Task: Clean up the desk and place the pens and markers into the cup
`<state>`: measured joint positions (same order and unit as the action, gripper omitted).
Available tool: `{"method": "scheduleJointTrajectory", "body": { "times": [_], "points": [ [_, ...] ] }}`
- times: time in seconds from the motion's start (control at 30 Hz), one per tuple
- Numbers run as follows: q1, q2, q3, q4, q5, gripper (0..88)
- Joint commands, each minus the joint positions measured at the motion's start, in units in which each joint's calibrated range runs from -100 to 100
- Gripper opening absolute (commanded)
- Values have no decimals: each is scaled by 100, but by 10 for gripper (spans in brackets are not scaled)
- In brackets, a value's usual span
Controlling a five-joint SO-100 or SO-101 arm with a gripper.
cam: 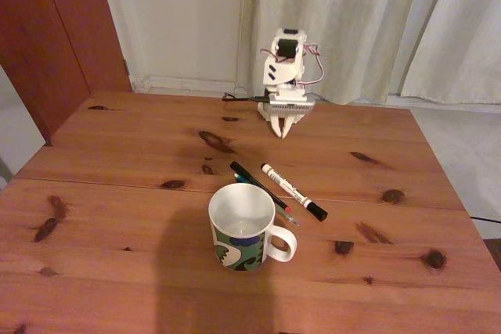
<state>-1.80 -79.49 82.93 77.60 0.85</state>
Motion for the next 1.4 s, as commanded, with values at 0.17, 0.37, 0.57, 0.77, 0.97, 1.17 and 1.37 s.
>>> {"method": "scheduleJointTrajectory", "body": {
  "times": [0.17,0.37,0.57,0.77,0.97,1.17,1.37],
  "points": [
    [-347,3121,-2612,-91,-65,8],
    [-363,5074,-4298,-91,-405,8],
    [-363,6613,-5642,-100,-1007,8],
    [-427,7349,-6372,-100,-1201,8],
    [-757,7597,-6453,-23,-431,8],
    [-942,7846,-6472,-134,276,8],
    [-918,8259,-6463,-1261,339,8]
  ]
}}
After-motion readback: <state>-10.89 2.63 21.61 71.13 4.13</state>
